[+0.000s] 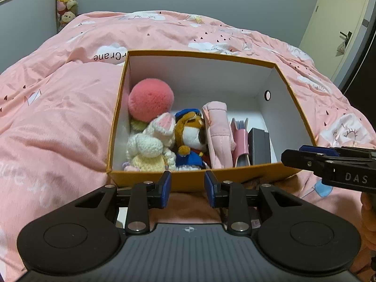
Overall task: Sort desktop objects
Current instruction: 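Open both grippers and withdraw them from the box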
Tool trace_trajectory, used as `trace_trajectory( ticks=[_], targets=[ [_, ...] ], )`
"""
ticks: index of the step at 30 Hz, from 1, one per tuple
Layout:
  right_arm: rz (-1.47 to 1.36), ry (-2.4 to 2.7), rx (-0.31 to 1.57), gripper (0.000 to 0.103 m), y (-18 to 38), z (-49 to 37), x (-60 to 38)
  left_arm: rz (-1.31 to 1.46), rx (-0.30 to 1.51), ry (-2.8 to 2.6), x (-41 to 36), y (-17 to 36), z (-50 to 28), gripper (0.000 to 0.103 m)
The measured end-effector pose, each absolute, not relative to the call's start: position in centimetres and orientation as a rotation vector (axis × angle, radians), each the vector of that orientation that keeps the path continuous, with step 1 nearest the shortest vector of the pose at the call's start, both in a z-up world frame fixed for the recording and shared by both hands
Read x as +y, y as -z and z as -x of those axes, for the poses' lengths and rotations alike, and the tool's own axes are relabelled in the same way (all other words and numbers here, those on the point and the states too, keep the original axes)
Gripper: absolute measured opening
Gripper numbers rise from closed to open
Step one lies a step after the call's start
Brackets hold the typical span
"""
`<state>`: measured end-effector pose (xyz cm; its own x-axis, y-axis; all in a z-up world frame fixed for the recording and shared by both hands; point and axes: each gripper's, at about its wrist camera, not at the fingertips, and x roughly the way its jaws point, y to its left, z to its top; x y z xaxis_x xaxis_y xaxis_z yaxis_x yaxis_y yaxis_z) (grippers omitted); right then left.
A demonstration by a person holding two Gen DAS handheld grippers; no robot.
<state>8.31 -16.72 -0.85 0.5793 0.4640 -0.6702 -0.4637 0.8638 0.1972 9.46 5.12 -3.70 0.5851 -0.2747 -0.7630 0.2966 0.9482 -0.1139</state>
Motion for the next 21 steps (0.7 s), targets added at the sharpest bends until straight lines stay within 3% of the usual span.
trace_trajectory(
  ticks=[21],
  targets=[
    [0.074,-0.535,0.857,0.049,3.3,-6.8,-16.5,-0.035,0.943,0.324,6.3,4.8,-7.6,0.038]
  ],
)
